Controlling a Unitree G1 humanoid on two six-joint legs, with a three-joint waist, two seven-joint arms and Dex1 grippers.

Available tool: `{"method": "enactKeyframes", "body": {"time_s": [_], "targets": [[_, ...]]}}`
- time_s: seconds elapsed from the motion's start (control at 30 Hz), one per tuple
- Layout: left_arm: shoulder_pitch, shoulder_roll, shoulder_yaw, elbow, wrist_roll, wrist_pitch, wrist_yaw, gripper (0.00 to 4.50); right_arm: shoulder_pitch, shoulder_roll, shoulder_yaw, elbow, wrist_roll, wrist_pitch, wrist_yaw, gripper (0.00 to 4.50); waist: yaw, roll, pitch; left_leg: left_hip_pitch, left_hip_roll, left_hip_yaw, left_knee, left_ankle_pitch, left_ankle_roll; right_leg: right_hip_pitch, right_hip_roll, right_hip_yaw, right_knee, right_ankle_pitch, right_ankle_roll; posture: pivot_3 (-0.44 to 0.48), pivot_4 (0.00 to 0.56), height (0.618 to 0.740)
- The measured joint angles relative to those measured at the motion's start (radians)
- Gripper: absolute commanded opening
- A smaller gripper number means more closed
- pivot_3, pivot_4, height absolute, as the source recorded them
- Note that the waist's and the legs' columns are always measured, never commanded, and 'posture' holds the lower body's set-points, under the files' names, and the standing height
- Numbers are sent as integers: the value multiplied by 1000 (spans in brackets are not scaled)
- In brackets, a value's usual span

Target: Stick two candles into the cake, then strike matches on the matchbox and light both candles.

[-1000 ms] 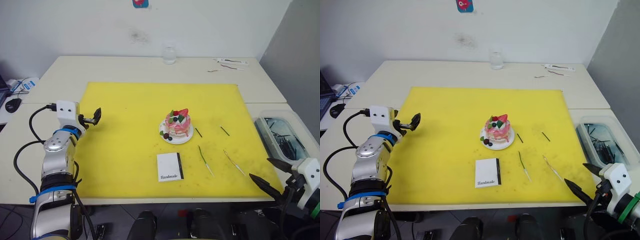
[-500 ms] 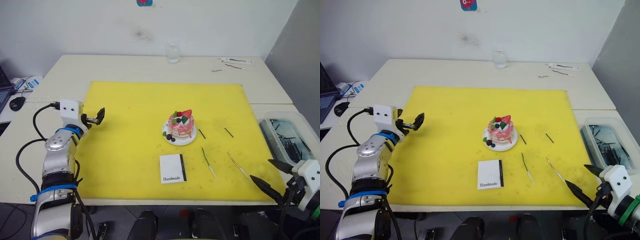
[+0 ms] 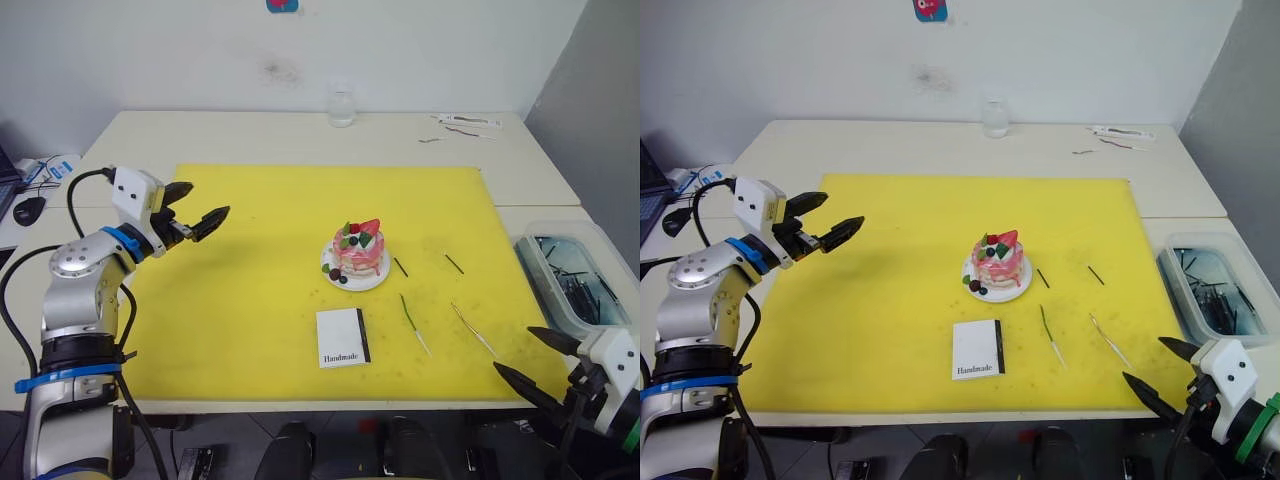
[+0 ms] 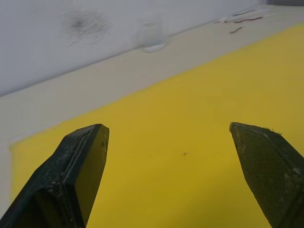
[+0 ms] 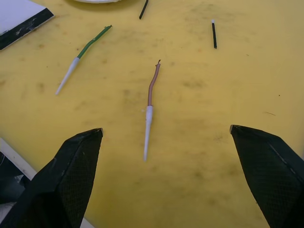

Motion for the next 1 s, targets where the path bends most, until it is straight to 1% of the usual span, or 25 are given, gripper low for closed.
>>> {"method": "enactKeyframes", "body": {"time_s": [0.17, 0.33, 0.43, 0.5, 0.57, 0.67, 0.9, 1.0], "targets": [[-30, 63, -115, -170, -76, 117, -223, 4500, -29, 2, 78, -35, -13, 48, -47, 4487, 0, 0, 0, 0, 0, 1, 0, 0, 0, 0, 0, 0, 0, 0, 0, 0, 150, 740], [-71, 78, -246, -286, -112, 166, -413, 4500, -68, 5, 131, -25, -50, 89, -112, 4487, 0, 0, 0, 0, 0, 1, 0, 0, 0, -1, 1, 1, 0, 0, -1, 0, 150, 740], [-101, 62, -288, -326, -115, 167, -450, 4500, -71, 6, 134, -13, -60, 105, -131, 4487, 1, 0, 0, -1, 0, 1, 0, 0, 0, 0, 1, 1, -1, 0, -1, 0, 150, 740], [-146, 19, -321, -365, -127, 168, -468, 4500, -78, 6, 150, 3, -78, 128, -154, 4487, 2, 0, 1, -1, 0, 1, 0, 0, 0, 0, 1, 1, -1, 0, 0, 0, 150, 740], [-161, 0, -338, -391, -141, 169, -480, 4500, -88, 6, 163, 5, -88, 138, -161, 4487, 1, 0, 1, 0, 0, 1, 0, 0, 0, 0, 1, 1, -1, 0, 0, 0, 150, 740], [-161, -5, -356, -410, -146, 172, -493, 4500, -91, 7, 167, 4, -88, 158, -174, 3908, -3, 0, 0, 0, 1, 2, 0, 0, 0, 0, 2, 2, 0, 0, -1, 0, 150, 740], [-140, -4, -357, -407, -143, 167, -506, 4500, -81, 7, 164, -7, -84, 182, -175, 1509, 0, 0, 0, 0, 1, 1, 0, 0, 1, 0, 2, 1, 0, 0, 0, 0, 150, 740], [-139, -5, -357, -407, -144, 169, -504, 4500, -89, 7, 160, -26, -67, 221, -184, 462, 0, 0, 0, 0, 1, 1, 0, 0, 1, 0, 2, 1, 0, 0, 0, 0, 150, 740]]}}
